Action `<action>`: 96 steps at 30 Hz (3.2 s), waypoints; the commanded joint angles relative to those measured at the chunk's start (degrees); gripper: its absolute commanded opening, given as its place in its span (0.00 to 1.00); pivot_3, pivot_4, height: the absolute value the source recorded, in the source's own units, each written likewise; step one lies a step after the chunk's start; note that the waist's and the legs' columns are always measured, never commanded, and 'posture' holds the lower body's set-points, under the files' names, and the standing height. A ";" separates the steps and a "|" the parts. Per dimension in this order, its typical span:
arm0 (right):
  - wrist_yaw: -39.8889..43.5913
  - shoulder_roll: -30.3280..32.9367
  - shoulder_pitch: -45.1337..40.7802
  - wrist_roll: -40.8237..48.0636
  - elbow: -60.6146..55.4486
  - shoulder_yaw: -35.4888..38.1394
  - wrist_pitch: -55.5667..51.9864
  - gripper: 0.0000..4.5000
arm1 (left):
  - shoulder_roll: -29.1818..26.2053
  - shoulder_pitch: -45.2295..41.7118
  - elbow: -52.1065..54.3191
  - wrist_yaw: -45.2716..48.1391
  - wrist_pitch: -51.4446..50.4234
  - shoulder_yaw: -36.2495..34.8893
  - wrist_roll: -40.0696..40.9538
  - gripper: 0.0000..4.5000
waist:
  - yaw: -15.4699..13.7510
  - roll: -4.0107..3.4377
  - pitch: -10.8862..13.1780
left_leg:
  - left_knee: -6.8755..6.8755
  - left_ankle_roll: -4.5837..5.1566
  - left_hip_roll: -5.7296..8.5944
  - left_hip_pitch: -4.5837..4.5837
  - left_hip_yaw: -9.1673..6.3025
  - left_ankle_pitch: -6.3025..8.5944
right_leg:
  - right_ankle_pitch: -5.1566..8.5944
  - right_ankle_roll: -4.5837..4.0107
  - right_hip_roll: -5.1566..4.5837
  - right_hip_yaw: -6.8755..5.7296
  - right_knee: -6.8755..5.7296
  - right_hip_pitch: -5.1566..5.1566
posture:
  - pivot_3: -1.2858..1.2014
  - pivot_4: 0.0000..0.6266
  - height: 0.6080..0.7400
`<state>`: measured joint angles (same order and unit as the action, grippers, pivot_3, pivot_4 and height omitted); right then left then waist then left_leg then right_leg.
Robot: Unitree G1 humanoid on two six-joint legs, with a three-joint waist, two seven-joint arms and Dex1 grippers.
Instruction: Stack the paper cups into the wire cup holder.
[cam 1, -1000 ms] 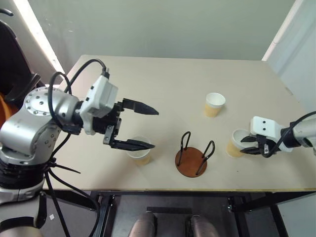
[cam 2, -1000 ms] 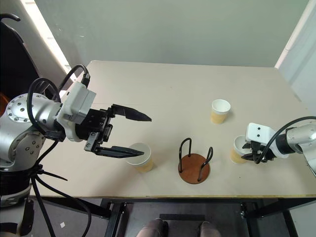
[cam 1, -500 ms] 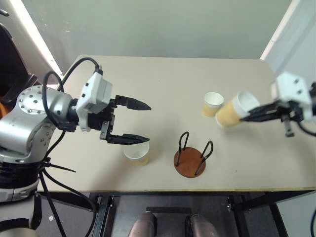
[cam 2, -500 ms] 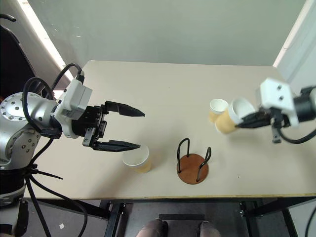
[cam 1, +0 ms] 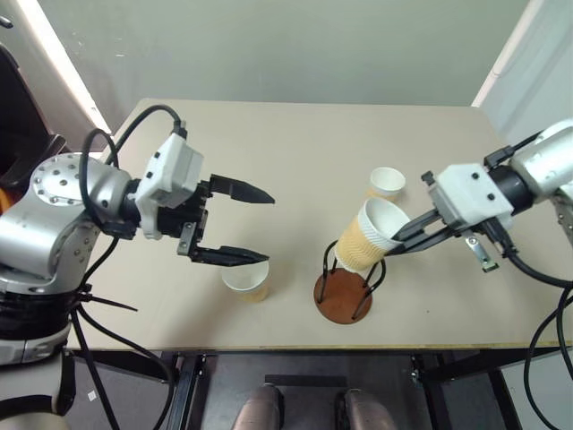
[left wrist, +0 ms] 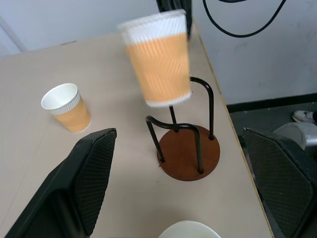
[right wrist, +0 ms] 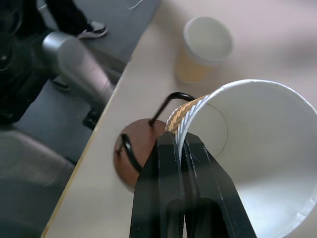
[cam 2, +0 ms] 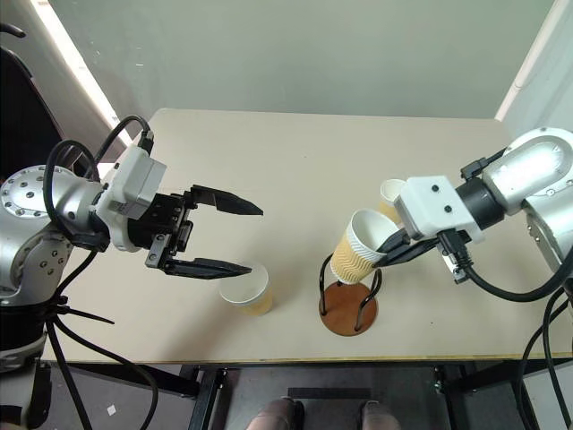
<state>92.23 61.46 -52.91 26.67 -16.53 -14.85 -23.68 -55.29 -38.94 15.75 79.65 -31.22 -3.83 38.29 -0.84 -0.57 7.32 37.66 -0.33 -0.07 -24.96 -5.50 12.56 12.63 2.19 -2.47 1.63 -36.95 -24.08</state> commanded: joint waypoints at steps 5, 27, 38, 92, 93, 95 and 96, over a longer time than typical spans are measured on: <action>0.27 1.70 -1.19 -2.60 -1.40 -4.22 2.73 0.01 | -1.17 0.46 1.11 -0.83 0.82 -1.30 -0.66 0.97 | 0.02 0.02 -0.01 | -0.01 0.00 0.00 0.02 0.00 0.01 | -0.01 -0.02 0.00 0.00 -0.03 0.00 | 0.52 0.24 1.00; -16.97 -14.24 -19.50 -31.76 51.45 -6.95 28.05 0.86 | 11.05 -5.89 -11.53 -18.13 11.33 5.79 -19.46 0.97 | 0.02 0.00 -0.01 | 0.02 0.00 -0.03 0.02 -0.12 -0.07 | -0.45 -0.15 -0.06 -0.01 -0.09 -0.17 | 0.52 0.24 1.00; -25.50 -24.98 -25.19 -43.43 81.28 -9.29 38.19 0.86 | 10.49 -2.06 -4.92 -19.15 7.92 4.69 -18.16 0.97 | -0.07 -0.01 -0.01 | -0.80 -0.65 -0.13 -0.13 -0.10 -0.26 | -0.58 0.07 -0.02 -0.08 -0.05 -0.67 | 0.52 0.24 1.00; 0.27 3.26 -12.13 -2.31 -0.94 -15.74 16.57 0.01 | 0.31 0.36 0.63 -2.66 2.90 0.03 -4.07 0.97 | 0.42 0.07 -0.02 | -0.59 -0.57 -0.39 0.16 -0.07 -0.21 | 0.02 -0.69 0.20 -0.15 -0.33 -0.32 | 0.52 0.24 1.00; 0.27 2.82 -12.20 -3.49 -0.69 -16.50 17.56 0.01 | 0.22 0.38 0.60 -2.67 2.87 0.02 -4.15 0.97 | 0.42 0.06 -0.02 | -0.59 -0.56 -0.40 0.16 -0.07 -0.21 | 0.02 -0.69 0.20 -0.15 -0.33 -0.32 | 0.52 0.24 1.00; 0.27 1.70 -12.44 -5.88 0.44 -17.55 19.35 0.01 | 0.19 0.35 0.50 -2.78 2.80 0.05 -4.23 0.97 | 0.44 0.07 -0.02 | -0.59 -0.55 -0.40 0.15 -0.07 -0.20 | 0.02 -0.69 0.20 -0.15 -0.33 -0.33 | 0.52 0.24 1.00; 0.27 1.29 -12.59 -6.67 0.95 -17.85 19.96 0.01 | 0.20 0.34 0.46 -2.82 2.78 0.08 -4.24 0.97 | 0.45 0.07 -0.02 | -0.59 -0.55 -0.40 0.15 -0.07 -0.20 | 0.02 -0.69 0.20 -0.15 -0.33 -0.33 | 0.52 0.24 1.00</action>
<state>92.25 62.99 -64.10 21.60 -15.77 -32.81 -5.31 -54.25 -38.32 15.25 77.00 -28.85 -2.65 33.89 -0.39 -0.50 7.30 37.07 -0.88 -0.46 -24.81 -5.56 12.36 12.63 1.52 -2.28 1.48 -37.28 -24.41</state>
